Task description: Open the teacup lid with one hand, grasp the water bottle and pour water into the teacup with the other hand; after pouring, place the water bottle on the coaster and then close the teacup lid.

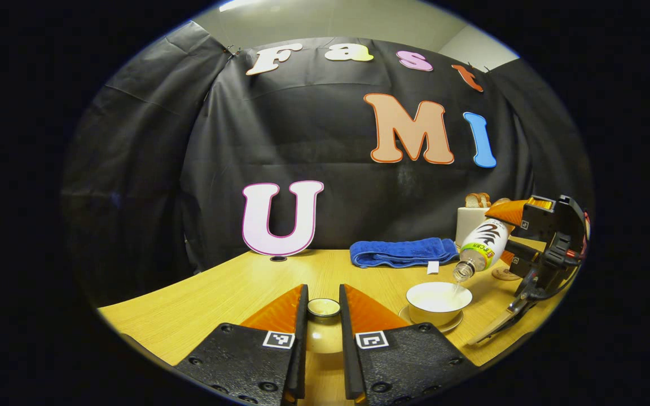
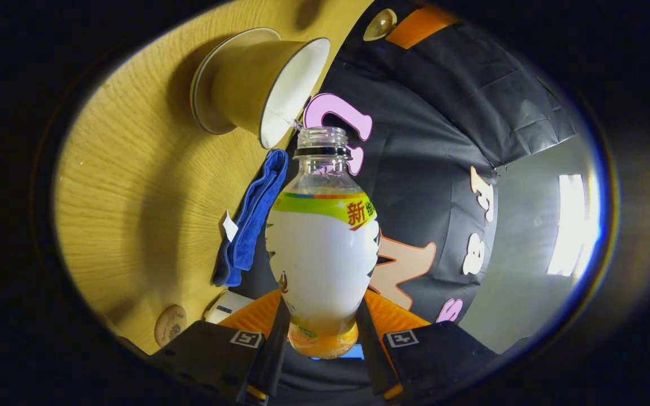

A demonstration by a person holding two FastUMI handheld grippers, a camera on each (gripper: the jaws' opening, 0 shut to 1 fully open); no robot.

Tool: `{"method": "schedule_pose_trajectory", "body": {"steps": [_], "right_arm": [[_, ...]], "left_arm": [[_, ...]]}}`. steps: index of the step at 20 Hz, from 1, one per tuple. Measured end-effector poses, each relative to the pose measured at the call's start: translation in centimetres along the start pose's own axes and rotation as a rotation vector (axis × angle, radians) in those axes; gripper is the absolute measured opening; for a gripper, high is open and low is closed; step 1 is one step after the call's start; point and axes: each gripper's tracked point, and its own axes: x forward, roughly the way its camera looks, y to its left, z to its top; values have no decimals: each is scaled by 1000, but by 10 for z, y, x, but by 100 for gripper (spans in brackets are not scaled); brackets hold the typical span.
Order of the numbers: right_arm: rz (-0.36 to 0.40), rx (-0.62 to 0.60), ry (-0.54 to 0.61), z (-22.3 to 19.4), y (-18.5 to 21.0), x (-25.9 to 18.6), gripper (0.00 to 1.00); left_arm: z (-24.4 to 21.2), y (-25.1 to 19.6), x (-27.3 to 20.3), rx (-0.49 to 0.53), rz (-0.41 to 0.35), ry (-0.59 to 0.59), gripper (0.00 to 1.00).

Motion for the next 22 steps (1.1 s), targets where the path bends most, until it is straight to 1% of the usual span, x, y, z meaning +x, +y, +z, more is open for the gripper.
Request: {"method": "schedule_pose_trajectory", "body": {"steps": [6,9,10,11,13,15,17,19,20,21,22], "right_arm": [[-41,-71,-25,3,-8,1,63],[-38,-80,-37,6,-8,0,64],[-27,-66,-36,6,-6,-1,65],[0,-26,-28,2,-2,0,65],[70,102,5,-4,10,1,66],[116,206,40,-6,19,-2,67],[171,323,70,-7,29,-6,64],[253,505,106,-6,40,-12,62],[304,619,132,-5,44,-15,65],[344,741,150,-2,47,-14,65],[367,850,172,-3,50,-12,64]], "left_arm": [[0,0,0,0,0,0,24],[0,0,0,0,0,1,25],[1,0,0,0,0,0,25],[1,0,0,0,0,0,24],[0,0,0,0,0,0,24],[1,0,0,0,0,0,25],[0,0,0,0,0,0,25],[0,0,0,0,0,1,25],[0,0,1,0,0,0,25],[0,0,1,1,0,1,25],[0,0,0,1,0,0,24]]}}
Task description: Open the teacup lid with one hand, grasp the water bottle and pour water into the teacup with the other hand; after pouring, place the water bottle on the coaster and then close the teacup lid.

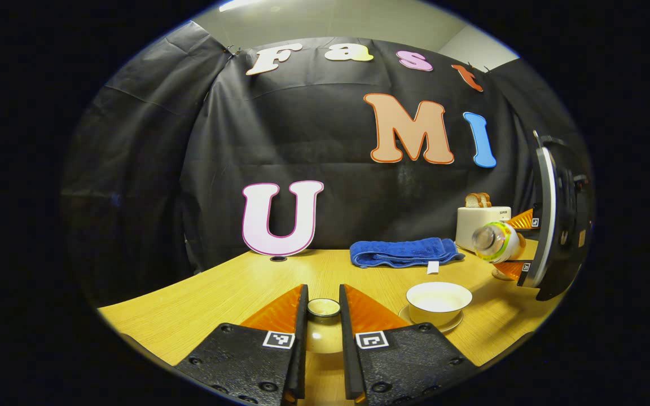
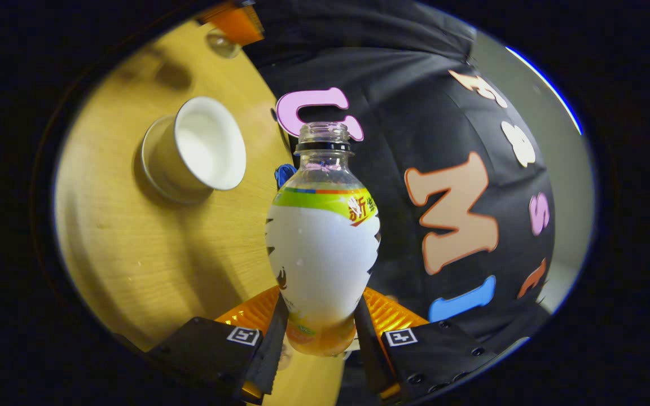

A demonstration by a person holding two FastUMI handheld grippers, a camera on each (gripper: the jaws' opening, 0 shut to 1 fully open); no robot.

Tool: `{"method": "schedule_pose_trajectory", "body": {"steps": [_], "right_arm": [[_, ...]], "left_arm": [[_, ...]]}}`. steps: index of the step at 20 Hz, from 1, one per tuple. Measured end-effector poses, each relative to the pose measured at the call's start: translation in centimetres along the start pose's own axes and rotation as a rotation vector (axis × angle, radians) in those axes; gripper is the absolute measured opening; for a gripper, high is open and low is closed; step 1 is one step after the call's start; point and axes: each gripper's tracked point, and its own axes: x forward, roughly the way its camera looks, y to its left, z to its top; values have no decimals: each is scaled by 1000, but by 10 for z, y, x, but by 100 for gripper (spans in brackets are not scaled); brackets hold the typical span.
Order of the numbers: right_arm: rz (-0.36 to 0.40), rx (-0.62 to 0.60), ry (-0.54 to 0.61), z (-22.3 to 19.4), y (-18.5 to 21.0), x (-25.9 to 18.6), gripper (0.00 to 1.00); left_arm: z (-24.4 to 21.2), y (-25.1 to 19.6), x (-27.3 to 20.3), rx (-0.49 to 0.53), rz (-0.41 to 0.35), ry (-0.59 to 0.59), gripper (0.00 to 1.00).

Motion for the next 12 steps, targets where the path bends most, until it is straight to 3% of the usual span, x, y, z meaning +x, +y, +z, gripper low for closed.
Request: {"method": "schedule_pose_trajectory", "body": {"steps": [2,7,12], "right_arm": [[27,174,15,-5,2,4,63],[10,420,40,-14,11,14,63],[-2,766,53,-16,26,26,65]], "left_arm": [[0,0,0,0,0,0,24],[0,0,1,0,0,-1,25],[0,0,0,1,0,0,24]]}}
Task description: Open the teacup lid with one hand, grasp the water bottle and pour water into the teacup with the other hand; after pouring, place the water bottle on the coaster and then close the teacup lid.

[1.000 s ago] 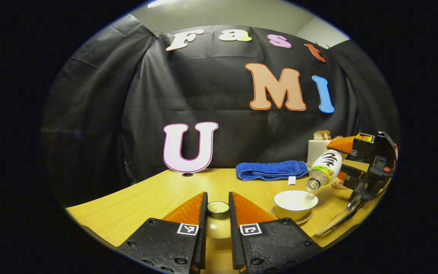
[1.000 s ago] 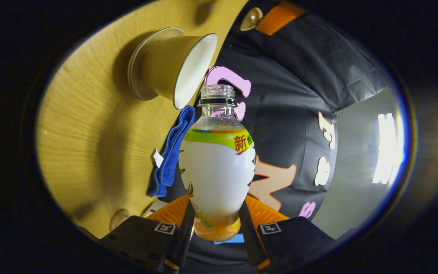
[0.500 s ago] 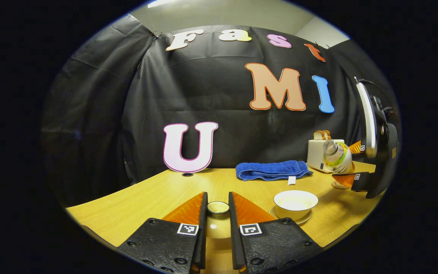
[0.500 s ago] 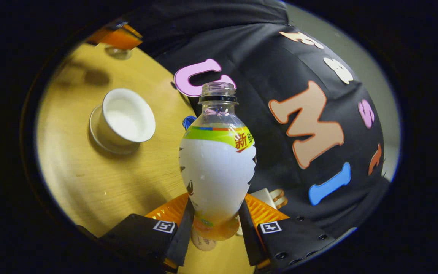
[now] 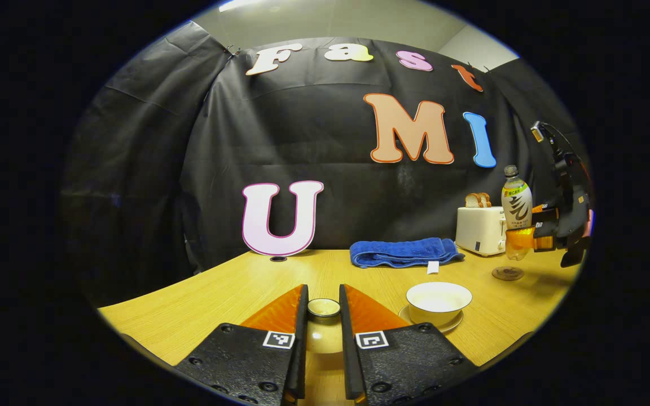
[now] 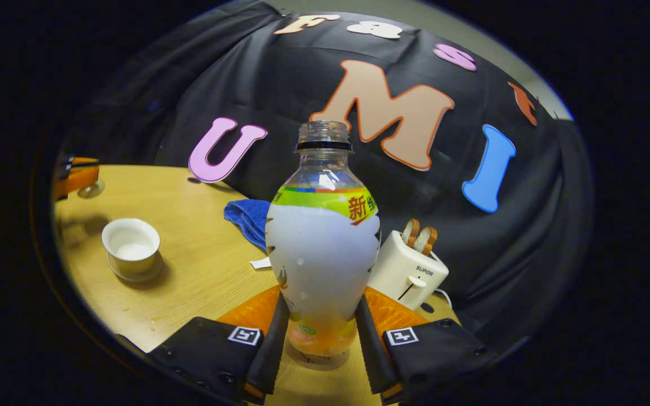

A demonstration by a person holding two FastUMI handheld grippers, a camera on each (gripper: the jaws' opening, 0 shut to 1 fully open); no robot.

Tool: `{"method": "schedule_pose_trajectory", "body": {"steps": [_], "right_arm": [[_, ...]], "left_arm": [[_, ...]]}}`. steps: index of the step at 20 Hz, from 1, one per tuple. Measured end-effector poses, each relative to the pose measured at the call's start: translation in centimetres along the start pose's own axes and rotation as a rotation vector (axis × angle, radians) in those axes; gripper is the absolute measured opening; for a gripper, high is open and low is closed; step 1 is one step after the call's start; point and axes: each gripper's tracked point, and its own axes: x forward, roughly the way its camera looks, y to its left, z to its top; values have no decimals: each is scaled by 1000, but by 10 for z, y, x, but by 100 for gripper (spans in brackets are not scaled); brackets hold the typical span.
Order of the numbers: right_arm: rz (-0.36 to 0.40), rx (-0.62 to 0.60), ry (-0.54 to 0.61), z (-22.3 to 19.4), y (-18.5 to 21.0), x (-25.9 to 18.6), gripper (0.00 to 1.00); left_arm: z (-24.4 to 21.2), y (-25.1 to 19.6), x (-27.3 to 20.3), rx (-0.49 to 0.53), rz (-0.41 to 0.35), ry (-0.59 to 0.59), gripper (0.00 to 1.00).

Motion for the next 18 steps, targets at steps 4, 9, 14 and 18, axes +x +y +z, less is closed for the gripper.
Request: {"method": "schedule_pose_trajectory", "body": {"steps": [4,9,14,18], "right_arm": [[-8,162,31,-17,7,6,67],[29,327,52,-27,20,6,67],[35,395,72,-34,25,10,66],[39,391,65,-34,24,11,65]], "left_arm": [[0,0,-1,0,0,0,25],[0,0,-1,0,0,-1,25],[0,0,-1,1,-1,0,25],[0,0,-1,1,0,0,24]]}}
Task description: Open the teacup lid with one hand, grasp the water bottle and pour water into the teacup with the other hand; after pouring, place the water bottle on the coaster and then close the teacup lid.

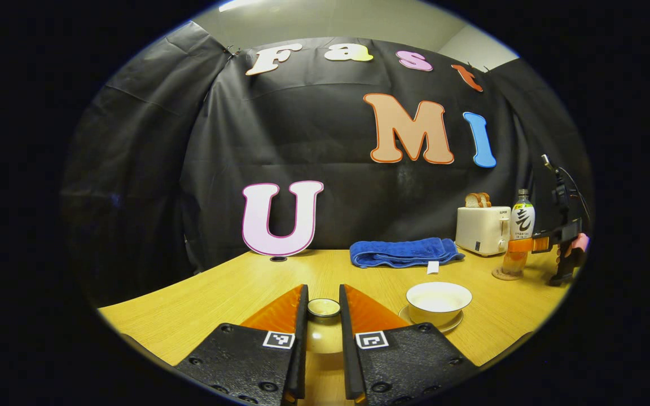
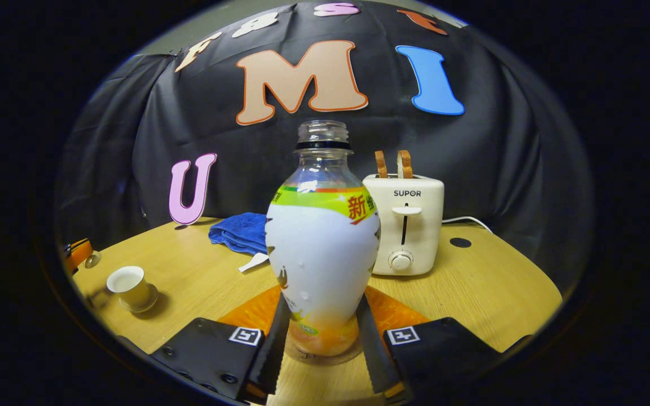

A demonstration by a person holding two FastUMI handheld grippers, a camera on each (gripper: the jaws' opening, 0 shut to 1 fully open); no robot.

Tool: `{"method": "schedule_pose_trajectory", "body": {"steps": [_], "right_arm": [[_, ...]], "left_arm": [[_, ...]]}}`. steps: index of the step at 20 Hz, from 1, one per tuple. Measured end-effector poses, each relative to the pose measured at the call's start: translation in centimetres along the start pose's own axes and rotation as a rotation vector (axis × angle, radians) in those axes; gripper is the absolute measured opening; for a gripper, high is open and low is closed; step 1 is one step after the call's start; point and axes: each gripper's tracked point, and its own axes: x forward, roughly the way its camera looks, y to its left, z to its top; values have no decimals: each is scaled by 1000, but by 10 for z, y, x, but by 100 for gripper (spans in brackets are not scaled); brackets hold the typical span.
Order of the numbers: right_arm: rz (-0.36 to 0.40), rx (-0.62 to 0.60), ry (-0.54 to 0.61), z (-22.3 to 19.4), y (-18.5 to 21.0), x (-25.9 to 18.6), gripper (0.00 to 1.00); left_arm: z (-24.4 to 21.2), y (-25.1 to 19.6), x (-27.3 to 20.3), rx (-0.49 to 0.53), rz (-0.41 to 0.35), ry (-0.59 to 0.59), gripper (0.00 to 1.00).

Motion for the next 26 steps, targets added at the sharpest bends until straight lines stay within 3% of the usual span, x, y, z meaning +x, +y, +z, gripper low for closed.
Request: {"method": "schedule_pose_trajectory", "body": {"steps": [9,11,14,15,19,21,26], "right_arm": [[9,-3,2,-2,-1,2,75],[16,-10,1,-2,1,0,85],[23,-20,-4,-1,2,-1,89],[27,-20,-5,-1,3,-1,96],[19,-52,-16,-2,0,-5,93],[21,-64,-29,0,0,-7,100],[14,-44,-52,2,-1,-13,93]], "left_arm": [[1,0,0,0,0,0,25],[1,1,1,0,0,0,25],[0,0,0,0,-1,0,25],[0,0,0,0,-1,0,25],[0,0,0,0,-3,0,25],[0,0,0,0,-4,1,25],[0,-1,1,0,-5,0,24]]}}
